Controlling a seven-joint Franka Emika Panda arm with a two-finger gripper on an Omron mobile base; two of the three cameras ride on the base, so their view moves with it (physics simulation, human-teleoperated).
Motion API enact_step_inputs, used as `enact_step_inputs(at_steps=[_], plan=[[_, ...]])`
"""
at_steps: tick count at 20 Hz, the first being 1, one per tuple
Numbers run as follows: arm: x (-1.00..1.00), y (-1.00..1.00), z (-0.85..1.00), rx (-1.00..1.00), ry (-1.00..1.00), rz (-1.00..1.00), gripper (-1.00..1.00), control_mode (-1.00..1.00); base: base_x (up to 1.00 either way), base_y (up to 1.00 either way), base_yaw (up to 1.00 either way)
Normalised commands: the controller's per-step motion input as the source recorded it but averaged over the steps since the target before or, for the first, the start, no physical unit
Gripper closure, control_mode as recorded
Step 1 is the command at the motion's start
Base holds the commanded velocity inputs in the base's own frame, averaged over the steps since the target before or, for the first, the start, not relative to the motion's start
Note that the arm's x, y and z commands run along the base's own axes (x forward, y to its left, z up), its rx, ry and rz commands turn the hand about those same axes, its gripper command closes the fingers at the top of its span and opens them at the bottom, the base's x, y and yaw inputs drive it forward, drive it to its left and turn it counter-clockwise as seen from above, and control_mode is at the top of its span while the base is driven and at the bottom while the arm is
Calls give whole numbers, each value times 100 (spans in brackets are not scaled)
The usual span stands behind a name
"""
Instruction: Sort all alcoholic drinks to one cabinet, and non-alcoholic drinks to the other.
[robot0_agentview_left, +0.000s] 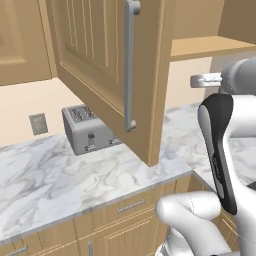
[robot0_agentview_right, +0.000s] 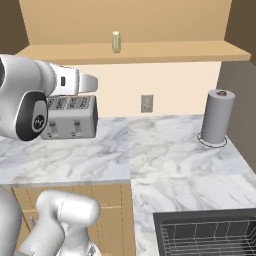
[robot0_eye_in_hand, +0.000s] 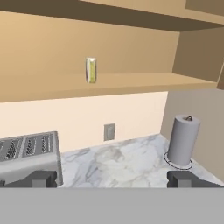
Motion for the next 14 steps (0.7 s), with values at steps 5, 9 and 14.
enact_step_inputs(at_steps=[5,9,14], plan=[[0,0,0,0,0,0,-100,100,-19,9,-14],[0,0,0,0,0,0,-100,100,-26,5,-18],[0,0,0,0,0,0,-100,100,-28,15,-17]])
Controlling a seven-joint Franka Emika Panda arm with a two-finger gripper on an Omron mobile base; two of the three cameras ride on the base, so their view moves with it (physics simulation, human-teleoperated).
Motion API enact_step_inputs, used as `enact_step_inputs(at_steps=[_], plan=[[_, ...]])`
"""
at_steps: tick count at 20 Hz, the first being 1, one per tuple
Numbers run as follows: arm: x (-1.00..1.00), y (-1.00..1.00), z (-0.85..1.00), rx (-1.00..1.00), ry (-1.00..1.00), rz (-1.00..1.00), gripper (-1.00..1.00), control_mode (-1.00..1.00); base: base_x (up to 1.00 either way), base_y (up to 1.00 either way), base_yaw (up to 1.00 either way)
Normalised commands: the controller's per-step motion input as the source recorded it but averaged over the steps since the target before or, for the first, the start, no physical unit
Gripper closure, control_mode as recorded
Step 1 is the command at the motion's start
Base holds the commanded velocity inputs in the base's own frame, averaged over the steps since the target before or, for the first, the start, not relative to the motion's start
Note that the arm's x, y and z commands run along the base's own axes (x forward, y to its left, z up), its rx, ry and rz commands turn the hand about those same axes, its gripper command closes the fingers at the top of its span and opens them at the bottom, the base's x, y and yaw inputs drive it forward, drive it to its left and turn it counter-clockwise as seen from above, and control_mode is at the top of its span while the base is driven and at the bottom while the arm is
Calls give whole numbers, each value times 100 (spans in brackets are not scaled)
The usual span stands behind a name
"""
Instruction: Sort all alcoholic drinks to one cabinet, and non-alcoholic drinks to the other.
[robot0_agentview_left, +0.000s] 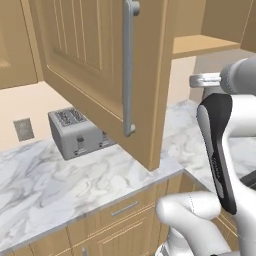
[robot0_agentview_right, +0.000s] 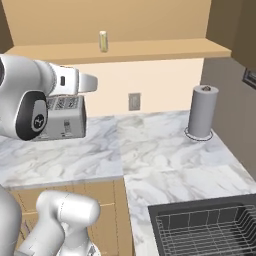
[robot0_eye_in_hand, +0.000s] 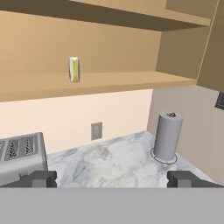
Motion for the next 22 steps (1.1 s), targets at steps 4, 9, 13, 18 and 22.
enact_step_inputs(at_steps=[4,9,13,18,22], plan=[[0,0,0,0,0,0,-100,100,-21,32,-15],[0,0,0,0,0,0,-100,100,-13,41,-13],[0,0,0,0,0,0,-100,100,-15,13,-13],[0,0,0,0,0,0,-100,100,-30,0,-16],[0,0,0,0,0,0,-100,100,-31,9,-17]])
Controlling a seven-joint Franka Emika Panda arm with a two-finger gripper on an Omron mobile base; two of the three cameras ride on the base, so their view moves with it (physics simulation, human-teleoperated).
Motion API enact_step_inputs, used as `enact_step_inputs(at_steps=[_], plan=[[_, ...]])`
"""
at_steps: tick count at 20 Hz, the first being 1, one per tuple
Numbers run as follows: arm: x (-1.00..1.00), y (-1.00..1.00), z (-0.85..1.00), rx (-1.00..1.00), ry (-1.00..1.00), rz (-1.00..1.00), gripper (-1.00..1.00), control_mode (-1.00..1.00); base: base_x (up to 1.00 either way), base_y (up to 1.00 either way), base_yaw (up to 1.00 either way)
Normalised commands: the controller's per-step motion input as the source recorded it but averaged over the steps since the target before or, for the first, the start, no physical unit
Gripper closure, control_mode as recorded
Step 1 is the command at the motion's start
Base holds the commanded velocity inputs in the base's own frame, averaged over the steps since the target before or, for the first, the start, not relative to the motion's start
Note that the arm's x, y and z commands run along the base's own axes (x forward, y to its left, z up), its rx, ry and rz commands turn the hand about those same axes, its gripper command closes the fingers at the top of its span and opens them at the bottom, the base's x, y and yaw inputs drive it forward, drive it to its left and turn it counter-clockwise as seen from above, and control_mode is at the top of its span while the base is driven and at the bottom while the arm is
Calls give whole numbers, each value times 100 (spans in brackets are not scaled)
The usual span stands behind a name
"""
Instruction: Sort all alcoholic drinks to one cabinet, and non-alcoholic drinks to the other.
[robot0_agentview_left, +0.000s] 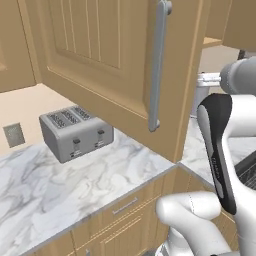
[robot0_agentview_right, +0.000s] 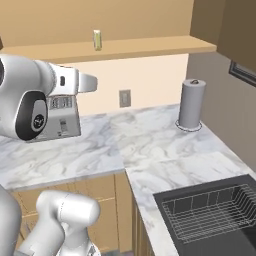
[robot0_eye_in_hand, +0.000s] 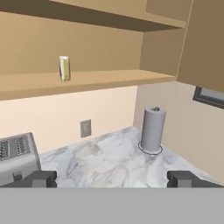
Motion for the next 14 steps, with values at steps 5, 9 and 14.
enact_step_inputs(at_steps=[5,9,14], plan=[[0,0,0,0,0,0,-100,100,-30,7,-17],[0,0,0,0,0,0,-100,100,-35,3,-19],[0,0,0,0,0,0,-100,100,-38,5,-20]])
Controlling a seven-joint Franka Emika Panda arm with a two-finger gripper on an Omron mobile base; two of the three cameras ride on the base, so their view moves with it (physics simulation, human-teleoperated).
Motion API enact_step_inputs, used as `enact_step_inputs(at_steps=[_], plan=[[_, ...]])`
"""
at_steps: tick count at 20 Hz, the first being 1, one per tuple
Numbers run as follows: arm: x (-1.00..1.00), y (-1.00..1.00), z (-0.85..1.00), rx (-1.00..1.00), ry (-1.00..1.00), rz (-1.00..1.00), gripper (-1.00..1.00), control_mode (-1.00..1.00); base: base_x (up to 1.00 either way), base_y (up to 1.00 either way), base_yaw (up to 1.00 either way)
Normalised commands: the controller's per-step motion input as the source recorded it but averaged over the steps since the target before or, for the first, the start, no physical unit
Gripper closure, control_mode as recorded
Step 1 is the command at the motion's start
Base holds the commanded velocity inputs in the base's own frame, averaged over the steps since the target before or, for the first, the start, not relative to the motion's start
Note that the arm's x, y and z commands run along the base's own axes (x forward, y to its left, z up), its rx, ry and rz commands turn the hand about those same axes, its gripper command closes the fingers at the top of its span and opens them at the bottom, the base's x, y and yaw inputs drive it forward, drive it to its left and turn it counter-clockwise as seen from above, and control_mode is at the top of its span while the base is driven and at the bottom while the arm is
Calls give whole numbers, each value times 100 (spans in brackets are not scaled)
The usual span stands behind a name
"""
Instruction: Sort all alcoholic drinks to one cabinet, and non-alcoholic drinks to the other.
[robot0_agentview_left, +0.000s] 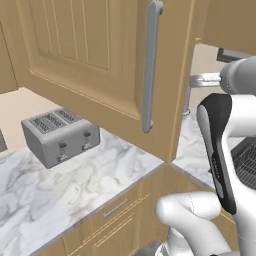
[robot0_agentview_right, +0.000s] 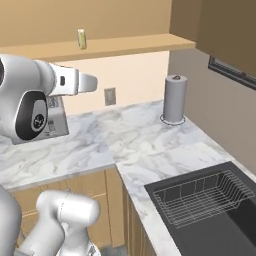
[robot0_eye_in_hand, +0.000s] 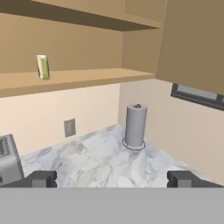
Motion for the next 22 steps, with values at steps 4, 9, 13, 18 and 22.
enact_step_inputs(at_steps=[4,9,13,18,22], plan=[[0,0,0,0,0,0,-100,100,-36,10,-19],[0,0,0,0,0,0,-100,100,-31,11,-20],[0,0,0,0,0,0,-100,100,-48,3,-18],[0,0,0,0,0,0,-100,100,-61,0,-15],[0,0,0,0,0,0,-100,100,-64,7,-12]])
